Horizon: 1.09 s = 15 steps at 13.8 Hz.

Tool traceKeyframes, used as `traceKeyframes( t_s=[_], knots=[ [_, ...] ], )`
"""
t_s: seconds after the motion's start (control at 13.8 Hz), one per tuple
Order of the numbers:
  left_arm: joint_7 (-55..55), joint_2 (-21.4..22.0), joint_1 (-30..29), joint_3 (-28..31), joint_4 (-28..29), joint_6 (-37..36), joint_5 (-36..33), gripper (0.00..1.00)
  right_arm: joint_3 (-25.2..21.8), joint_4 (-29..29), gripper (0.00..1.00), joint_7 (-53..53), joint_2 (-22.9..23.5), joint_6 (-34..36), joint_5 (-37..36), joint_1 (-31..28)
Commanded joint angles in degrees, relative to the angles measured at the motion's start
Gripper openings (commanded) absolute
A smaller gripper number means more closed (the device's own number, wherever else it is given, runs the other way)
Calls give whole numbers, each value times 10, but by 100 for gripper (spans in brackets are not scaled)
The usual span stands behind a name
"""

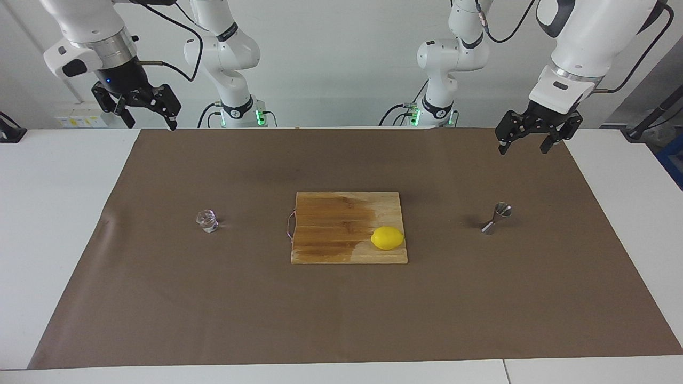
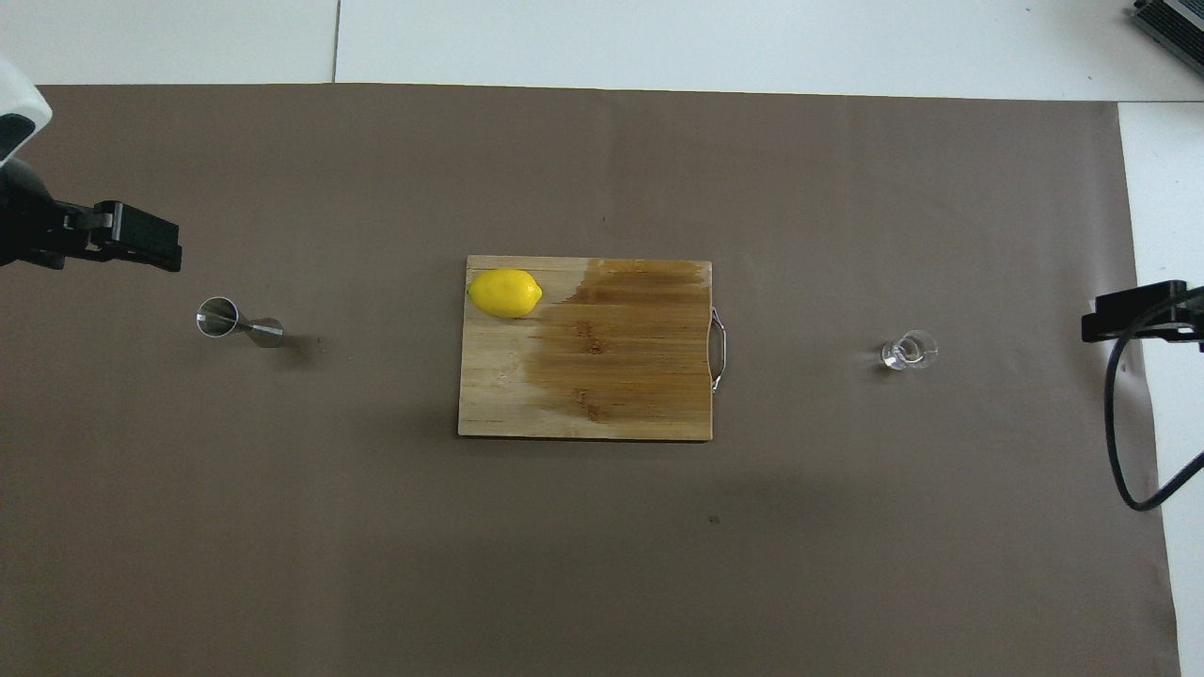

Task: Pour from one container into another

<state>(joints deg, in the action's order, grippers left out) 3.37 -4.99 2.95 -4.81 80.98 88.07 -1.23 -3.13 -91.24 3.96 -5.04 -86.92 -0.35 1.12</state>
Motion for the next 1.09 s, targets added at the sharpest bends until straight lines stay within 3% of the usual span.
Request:
traceKeyframes(
  t_s=[0.0, 0.36, 0.65, 0.87, 1.02],
  knots=[
    [9, 12, -1, 5, 17, 11, 2, 100, 2, -4, 100, -14, -6, 6, 4, -5],
    [6, 18, -3, 5, 35, 3, 10, 100, 2, -4, 100, -14, -6, 6, 4, -5],
    [13, 23, -39, 6, 52, 10, 57, 100, 2, -4, 100, -14, -6, 6, 4, -5],
    [14, 52, -101, 10, 120, 38, 142, 100, 2, -4, 100, -14, -6, 6, 4, -5],
    [21, 62, -109, 10, 150, 60, 154, 100, 2, -4, 100, -14, -6, 6, 4, -5]
  ],
)
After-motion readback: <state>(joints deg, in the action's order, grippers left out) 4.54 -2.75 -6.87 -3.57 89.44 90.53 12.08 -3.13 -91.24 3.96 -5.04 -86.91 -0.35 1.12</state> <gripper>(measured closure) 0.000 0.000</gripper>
